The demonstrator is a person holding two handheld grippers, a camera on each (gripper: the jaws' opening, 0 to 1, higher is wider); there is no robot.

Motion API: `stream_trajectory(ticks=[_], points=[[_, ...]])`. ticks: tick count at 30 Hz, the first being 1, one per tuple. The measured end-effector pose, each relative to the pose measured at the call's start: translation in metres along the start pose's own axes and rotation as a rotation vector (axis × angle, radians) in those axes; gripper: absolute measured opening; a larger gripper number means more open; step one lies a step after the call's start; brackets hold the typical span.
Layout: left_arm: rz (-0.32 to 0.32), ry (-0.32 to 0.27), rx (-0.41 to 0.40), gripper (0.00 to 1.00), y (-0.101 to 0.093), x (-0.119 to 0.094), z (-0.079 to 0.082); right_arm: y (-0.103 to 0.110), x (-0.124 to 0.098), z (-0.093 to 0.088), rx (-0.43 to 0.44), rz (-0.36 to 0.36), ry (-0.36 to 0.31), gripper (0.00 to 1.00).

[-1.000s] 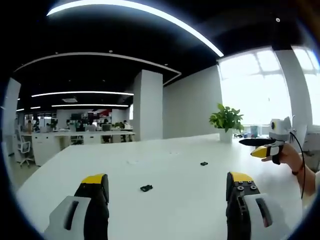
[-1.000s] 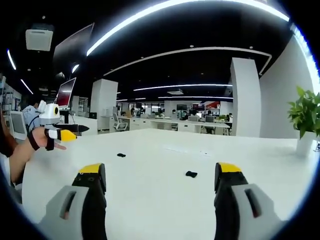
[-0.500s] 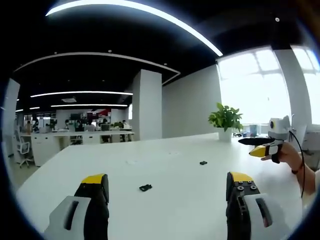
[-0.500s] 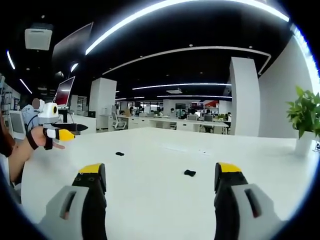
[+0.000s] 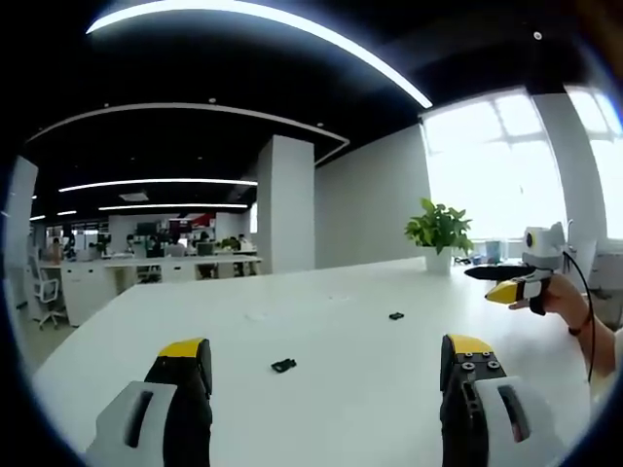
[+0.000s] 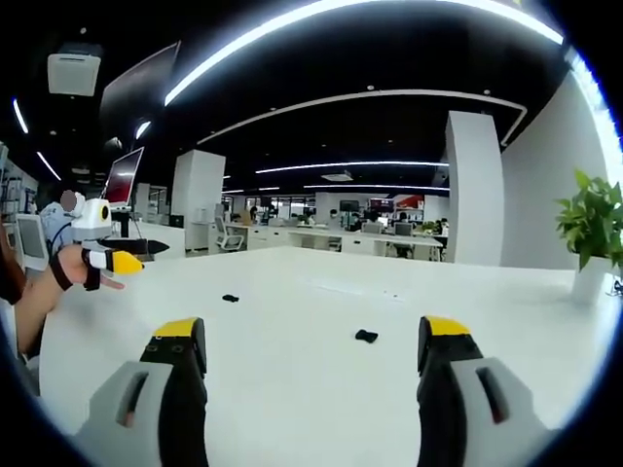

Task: Snap the two parts of the plastic buckle together until the buckle closes and remains connected.

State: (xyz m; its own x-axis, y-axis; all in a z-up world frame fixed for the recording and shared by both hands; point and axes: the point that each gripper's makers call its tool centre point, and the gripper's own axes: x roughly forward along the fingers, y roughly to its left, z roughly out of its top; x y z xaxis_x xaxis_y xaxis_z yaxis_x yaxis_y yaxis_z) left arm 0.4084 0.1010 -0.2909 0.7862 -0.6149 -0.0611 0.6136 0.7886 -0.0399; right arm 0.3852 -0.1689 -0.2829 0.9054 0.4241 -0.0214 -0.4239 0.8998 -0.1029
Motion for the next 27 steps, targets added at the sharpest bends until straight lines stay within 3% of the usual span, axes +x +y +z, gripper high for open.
stream_trajectory(ticks=[27], points=[[0.003,-0.006,-0.016,1.00,0.0013,-0.0004,-0.0003,0.0036,0.0050,-0.0039,0.004,0.018,0.016,0.91]])
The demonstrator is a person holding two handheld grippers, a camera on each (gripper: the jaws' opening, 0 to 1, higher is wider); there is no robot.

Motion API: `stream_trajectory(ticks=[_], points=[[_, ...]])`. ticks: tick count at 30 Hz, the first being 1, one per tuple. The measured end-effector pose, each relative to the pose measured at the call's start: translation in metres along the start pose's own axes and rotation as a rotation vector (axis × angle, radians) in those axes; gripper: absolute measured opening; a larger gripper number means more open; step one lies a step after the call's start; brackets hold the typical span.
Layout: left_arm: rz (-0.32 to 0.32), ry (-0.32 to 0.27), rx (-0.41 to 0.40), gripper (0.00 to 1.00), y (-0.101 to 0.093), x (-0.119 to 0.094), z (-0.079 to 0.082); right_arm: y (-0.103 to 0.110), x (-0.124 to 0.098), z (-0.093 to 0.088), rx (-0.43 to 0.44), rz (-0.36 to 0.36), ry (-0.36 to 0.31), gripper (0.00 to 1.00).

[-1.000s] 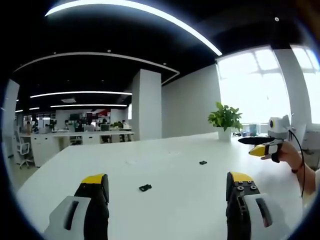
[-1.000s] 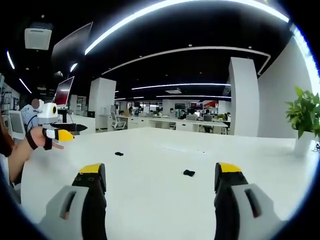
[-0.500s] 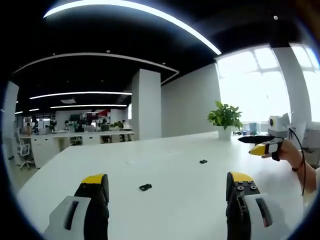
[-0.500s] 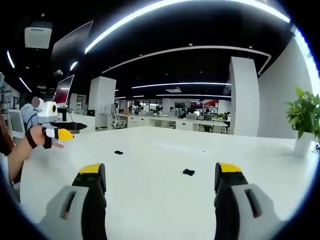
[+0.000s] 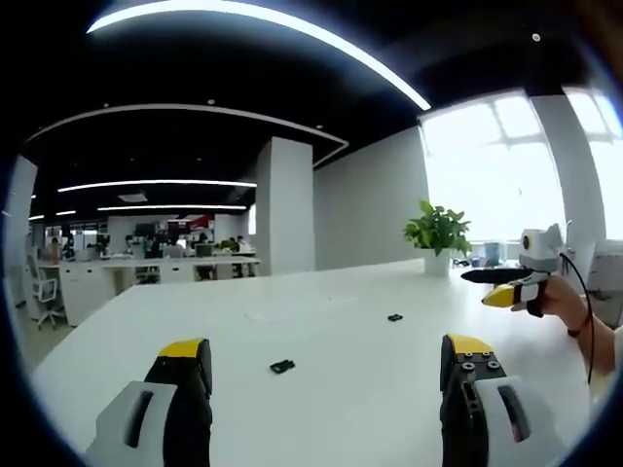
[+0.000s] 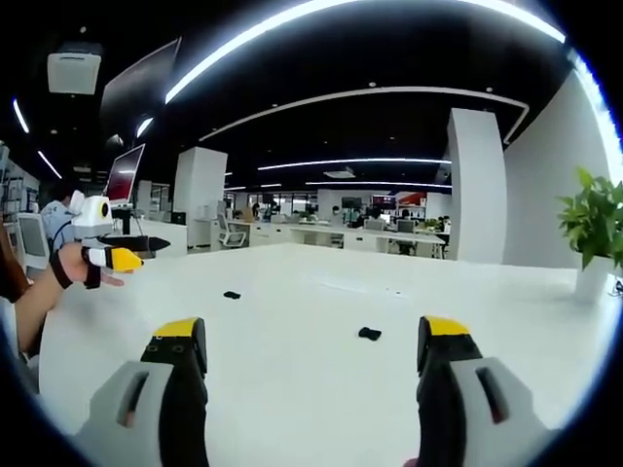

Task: Snap the two parts of the plastic buckle together until the buckle closes and remains connected.

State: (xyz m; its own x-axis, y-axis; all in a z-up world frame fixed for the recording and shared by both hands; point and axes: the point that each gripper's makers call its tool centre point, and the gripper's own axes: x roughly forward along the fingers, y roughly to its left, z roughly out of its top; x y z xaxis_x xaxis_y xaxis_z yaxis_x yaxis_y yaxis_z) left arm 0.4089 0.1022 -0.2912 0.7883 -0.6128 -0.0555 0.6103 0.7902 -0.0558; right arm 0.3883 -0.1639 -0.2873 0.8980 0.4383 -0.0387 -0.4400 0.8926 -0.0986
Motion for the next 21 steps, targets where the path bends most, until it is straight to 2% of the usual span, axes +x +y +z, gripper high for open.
stream_trajectory(ticks=[14,21], points=[[-0.010,0.017,0.000,1.00,-0.0029,0.0028,-0.0031,-0.0007,0.0041,0.0093,-0.022,0.006,-0.002,0.91],[-0.012,0.013,-0.001,1.00,-0.0026,0.0050,-0.0021,-0.0027,0.0048,0.0071,-0.018,0.006,0.013,0.91]])
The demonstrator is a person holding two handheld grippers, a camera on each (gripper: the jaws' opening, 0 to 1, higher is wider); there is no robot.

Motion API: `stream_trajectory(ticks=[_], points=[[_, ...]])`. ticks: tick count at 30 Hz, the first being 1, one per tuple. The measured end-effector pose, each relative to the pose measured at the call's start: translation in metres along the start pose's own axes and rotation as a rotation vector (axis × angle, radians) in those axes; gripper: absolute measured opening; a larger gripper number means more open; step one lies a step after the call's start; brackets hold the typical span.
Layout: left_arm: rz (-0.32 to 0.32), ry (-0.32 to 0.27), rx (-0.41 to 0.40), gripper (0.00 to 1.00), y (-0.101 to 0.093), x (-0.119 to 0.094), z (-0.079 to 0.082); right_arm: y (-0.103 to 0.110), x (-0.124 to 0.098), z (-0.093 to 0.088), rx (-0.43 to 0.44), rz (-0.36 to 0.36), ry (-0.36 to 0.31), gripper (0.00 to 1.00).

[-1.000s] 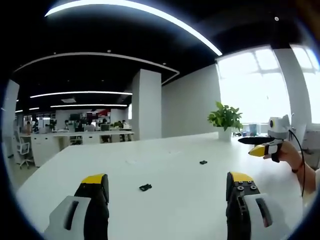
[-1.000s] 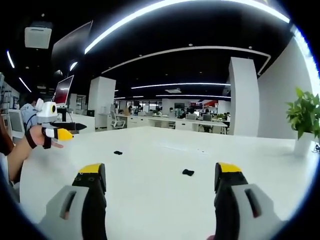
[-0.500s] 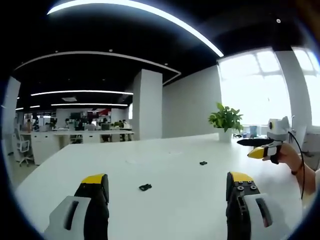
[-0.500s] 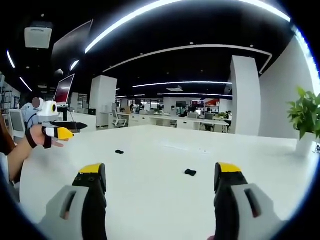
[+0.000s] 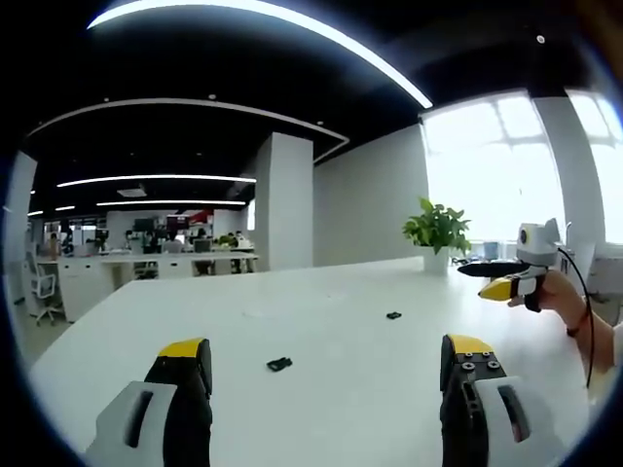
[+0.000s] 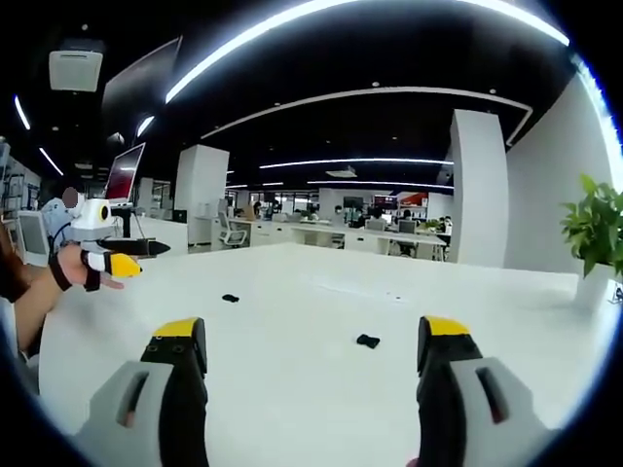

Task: Snap the two parts of the plastic buckle together until the buckle closes and remains connected.

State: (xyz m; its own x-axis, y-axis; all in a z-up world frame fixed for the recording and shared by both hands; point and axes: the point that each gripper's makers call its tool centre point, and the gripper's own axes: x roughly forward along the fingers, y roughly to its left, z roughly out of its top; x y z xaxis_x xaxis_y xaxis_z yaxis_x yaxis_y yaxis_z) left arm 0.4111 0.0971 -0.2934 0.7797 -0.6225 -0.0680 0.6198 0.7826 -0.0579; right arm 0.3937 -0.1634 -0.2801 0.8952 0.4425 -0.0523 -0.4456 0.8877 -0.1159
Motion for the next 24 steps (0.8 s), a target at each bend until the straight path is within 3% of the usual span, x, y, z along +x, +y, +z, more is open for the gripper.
stream_trajectory(ticks=[24], points=[[0.010,0.005,0.005,1.00,0.008,0.015,0.015,-0.008,0.012,0.008,-0.002,0.003,0.007,0.90]])
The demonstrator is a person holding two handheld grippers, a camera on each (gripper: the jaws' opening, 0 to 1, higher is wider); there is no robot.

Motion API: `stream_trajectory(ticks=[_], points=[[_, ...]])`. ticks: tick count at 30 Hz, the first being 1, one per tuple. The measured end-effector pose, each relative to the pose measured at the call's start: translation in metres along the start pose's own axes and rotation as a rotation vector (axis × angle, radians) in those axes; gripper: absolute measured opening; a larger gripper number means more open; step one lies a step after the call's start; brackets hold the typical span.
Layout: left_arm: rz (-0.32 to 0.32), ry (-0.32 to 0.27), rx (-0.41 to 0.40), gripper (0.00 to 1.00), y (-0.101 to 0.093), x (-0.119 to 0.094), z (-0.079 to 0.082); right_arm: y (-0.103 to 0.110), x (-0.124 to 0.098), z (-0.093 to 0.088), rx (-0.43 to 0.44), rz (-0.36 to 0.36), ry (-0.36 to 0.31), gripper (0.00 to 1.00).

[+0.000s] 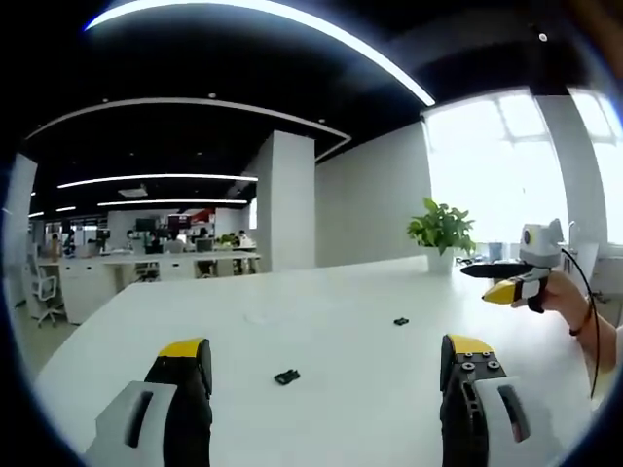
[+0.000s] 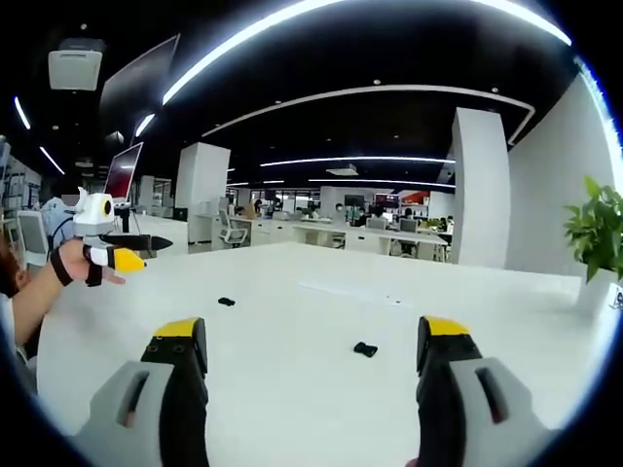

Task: Snap the two parts of the plastic buckle together until the buckle closes and remains connected.

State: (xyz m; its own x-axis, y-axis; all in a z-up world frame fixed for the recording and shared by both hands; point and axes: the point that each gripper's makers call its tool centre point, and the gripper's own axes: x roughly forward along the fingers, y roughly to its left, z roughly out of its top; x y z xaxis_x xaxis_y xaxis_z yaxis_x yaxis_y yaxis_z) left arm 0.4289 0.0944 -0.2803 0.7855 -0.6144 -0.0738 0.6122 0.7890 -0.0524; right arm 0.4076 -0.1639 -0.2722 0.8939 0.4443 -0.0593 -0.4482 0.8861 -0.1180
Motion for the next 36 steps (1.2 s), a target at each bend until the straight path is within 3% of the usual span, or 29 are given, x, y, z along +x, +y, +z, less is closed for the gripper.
stream_trajectory(ticks=[36], points=[[0.008,0.028,-0.005,1.00,0.010,0.028,0.005,-0.013,0.014,0.001,0.016,-0.003,0.018,0.90]])
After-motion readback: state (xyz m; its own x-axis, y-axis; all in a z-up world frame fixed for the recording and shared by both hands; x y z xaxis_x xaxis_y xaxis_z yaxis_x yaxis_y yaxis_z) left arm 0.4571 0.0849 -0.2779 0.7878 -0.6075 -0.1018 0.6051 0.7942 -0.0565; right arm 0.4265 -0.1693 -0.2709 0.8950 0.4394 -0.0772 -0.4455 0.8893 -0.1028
